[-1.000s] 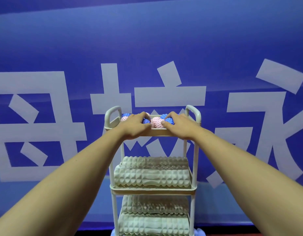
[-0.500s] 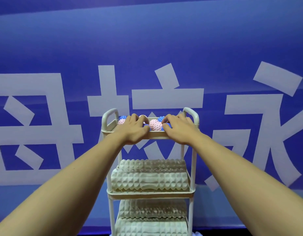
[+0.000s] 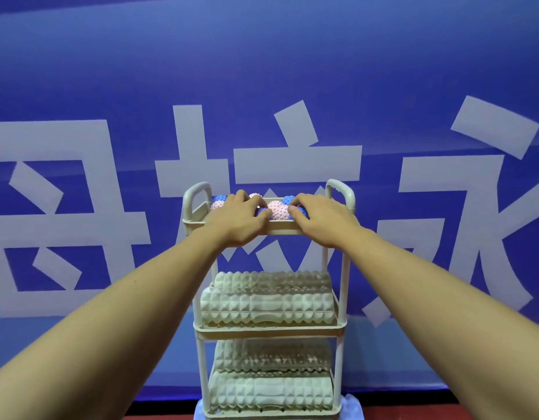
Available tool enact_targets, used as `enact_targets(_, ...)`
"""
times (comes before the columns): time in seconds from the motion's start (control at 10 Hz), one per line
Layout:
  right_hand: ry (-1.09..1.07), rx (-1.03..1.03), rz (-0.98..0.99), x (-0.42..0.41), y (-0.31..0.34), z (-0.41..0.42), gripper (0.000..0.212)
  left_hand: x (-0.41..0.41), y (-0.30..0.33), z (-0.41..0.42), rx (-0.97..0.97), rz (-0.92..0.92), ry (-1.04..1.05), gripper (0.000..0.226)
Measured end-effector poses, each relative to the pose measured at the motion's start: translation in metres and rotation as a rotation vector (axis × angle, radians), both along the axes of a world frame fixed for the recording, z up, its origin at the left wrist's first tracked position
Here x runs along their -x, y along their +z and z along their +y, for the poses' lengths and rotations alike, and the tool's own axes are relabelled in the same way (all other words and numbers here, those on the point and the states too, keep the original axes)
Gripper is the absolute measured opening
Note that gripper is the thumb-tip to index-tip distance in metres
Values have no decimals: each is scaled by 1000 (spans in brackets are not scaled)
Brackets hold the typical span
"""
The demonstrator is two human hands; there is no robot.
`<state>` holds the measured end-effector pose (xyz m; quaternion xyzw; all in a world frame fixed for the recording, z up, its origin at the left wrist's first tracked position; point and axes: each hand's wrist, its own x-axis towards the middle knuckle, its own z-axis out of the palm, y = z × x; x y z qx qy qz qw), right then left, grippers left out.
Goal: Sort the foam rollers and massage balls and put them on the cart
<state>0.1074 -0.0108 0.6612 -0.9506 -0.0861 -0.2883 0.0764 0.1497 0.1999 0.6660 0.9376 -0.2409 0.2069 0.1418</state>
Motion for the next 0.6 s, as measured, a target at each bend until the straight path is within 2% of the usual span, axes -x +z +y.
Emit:
enact_targets(0.2, -28, 117, -65, 13, 3, 13, 45, 15, 4, 12, 1, -16, -23, 47)
enact_targets(0.3, -37, 125, -37, 22, 5, 16, 49, 28, 7, 17, -8, -5, -19, 53)
enact_targets(0.5, 15, -59, -66, 62, 1, 18, 50, 62, 0, 38, 151, -117, 40, 52)
enact_targets(0.6, 29, -42, -69, 92, -11, 17, 47, 92, -22, 50, 165, -146, 53, 52)
